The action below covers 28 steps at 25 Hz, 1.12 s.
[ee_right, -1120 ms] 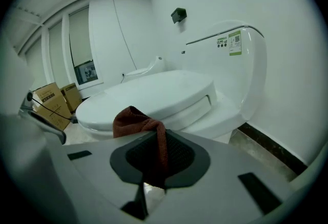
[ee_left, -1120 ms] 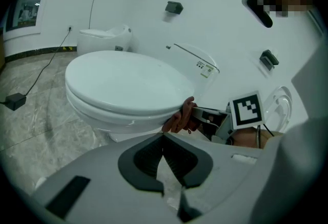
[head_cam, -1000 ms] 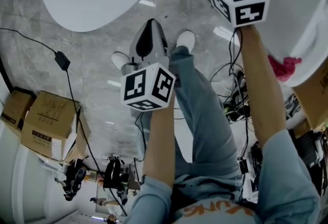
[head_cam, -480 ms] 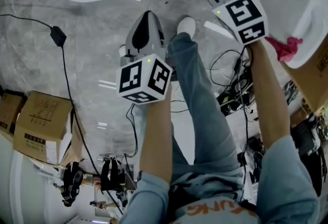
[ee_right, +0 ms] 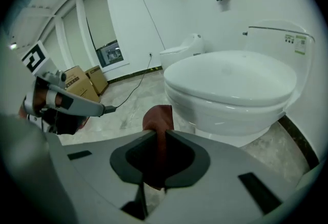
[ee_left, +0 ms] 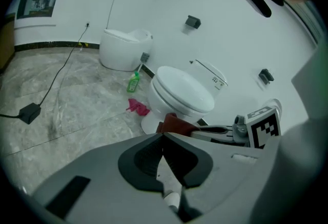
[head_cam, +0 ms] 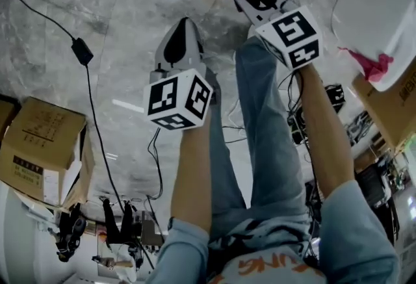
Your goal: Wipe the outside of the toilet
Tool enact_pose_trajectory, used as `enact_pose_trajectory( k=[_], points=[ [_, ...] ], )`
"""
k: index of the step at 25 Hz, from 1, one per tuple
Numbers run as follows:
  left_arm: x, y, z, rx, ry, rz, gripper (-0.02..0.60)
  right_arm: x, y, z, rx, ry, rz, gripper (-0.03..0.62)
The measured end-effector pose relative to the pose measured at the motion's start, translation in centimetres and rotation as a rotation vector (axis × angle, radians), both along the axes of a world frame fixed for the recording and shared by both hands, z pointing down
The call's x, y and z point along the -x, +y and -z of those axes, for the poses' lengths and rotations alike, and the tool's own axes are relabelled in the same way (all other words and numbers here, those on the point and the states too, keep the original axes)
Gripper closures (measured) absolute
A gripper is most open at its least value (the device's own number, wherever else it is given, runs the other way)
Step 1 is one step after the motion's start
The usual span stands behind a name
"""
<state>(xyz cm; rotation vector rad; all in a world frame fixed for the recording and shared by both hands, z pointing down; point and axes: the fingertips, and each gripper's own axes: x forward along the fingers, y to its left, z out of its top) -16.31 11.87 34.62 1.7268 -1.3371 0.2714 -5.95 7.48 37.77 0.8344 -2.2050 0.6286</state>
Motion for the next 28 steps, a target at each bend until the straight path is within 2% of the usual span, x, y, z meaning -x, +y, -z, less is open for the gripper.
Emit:
enact_pose_trajectory(
  k=[6,14,21,24,28],
  points=[
    [4.2,-0.2,-1.2,-0.02,0.04,-0.002,0.586,3.1,-2.5,-2.0,-0.026,0.026,-0.104,0.554],
    [4.8,-2.1,-2.2,-0.042,0.091,-0.044,0.586,2.6,-4.4,-3.3,-0.028,0.06,-0.287,0.554],
    [3.4,-4.4,-3.6,-0.037,0.085,-0.038,0.586,0.6,-5.3,-5.0,-0.021,0.075,-0.295,0.554],
    [2.7,-4.7,-4.3,-0.035,0.091,-0.023,0.586,-0.2,-5.9,-5.6,-0.016,0.074,-0.265,0.554],
    [0.9,-4.6,-4.6,-0.018,0.068,-0.019,0.586,-1.3,-5.8,-6.1,0.036,0.001,-0.261,0.554]
  ],
)
